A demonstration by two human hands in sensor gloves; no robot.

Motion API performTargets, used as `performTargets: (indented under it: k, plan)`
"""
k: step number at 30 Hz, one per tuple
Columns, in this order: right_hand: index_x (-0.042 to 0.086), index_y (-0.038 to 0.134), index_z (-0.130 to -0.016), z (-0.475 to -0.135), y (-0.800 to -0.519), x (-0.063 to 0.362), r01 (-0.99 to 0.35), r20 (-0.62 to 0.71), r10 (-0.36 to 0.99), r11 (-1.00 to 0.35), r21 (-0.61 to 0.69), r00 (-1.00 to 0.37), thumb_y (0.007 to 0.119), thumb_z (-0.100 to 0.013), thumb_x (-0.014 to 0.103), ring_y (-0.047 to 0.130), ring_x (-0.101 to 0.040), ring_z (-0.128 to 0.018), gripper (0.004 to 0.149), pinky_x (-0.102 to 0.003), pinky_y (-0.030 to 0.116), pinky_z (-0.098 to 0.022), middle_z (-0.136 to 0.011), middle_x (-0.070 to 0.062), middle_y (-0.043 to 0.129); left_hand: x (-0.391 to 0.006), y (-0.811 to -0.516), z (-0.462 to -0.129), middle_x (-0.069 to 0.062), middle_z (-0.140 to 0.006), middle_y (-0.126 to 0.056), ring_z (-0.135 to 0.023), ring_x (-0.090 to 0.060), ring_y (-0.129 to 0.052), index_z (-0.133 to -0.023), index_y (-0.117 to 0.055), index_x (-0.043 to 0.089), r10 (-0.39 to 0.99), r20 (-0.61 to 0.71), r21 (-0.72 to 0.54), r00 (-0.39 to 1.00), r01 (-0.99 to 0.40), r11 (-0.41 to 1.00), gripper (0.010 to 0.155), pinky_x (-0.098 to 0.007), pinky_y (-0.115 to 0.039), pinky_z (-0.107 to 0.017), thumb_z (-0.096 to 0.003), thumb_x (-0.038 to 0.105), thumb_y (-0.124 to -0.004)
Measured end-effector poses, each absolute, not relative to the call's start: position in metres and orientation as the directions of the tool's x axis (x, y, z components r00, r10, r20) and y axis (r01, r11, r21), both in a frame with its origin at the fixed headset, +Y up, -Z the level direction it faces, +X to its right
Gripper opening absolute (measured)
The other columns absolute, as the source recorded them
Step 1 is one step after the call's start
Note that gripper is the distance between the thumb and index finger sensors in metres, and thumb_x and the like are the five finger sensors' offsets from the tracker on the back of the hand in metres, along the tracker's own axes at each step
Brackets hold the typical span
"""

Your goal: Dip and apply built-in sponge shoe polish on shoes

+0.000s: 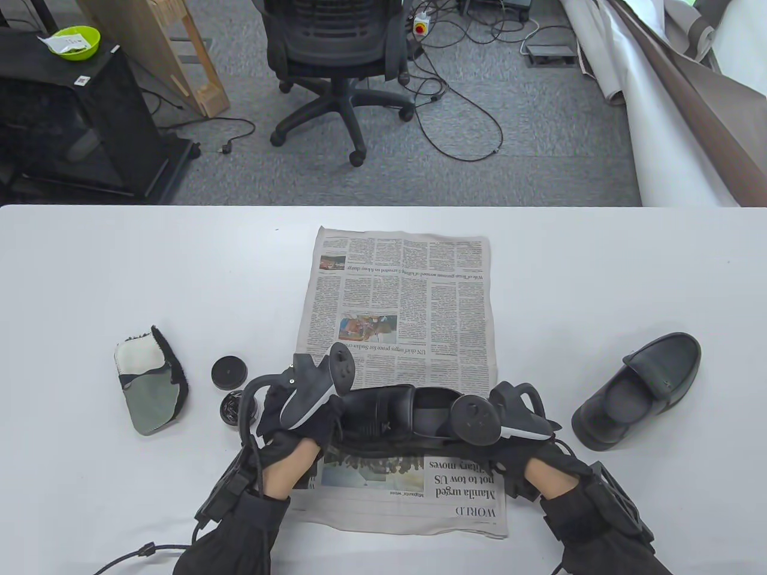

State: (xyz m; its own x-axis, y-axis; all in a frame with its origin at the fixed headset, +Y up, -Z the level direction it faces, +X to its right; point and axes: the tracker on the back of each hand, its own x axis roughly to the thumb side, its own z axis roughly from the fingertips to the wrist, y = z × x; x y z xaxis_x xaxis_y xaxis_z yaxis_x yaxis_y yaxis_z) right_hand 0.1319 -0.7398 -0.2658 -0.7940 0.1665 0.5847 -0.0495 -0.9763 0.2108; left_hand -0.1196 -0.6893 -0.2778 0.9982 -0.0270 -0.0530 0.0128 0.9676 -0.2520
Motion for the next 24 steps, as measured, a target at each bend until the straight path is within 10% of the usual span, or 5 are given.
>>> performTargets:
  k: [8, 24]
  plan:
    - [0.036, 0.092, -0.071, -0.266, -0.740, 0.132, -0.049, 0.584, 0.169, -0.975, 0.215, -0.794, 0.088, -0.034, 0.045, 0.091, -0.022, -0.031, 0.039, -0.045, 0.082, -0.047, -0.072, 0.004, 0.086, -0.080, -0.685, -0.250, -0.004, -0.064, -0.107, -0.028, 0.000, -0.113, -0.080, -0.086, 0.022, 0.213, 0.138, -0.286, 0.967, -0.167, 0.944, 0.050, -0.034, -0.094, -0.043, -0.0385, 0.047, -0.098]
    - [0.036, 0.092, -0.071, -0.268, -0.741, 0.132, -0.058, 0.598, 0.187, -0.972, 0.229, -0.779, 0.089, -0.034, 0.045, 0.091, -0.022, -0.030, 0.039, -0.045, 0.082, -0.046, -0.072, 0.003, 0.086, -0.060, -0.692, -0.270, -0.003, -0.060, -0.106, -0.025, 0.001, -0.110, -0.079, -0.086, 0.023, 0.138, 0.159, 0.078, 0.978, -0.152, 0.985, 0.049, -0.034, -0.094, -0.042, -0.0390, 0.049, -0.095]
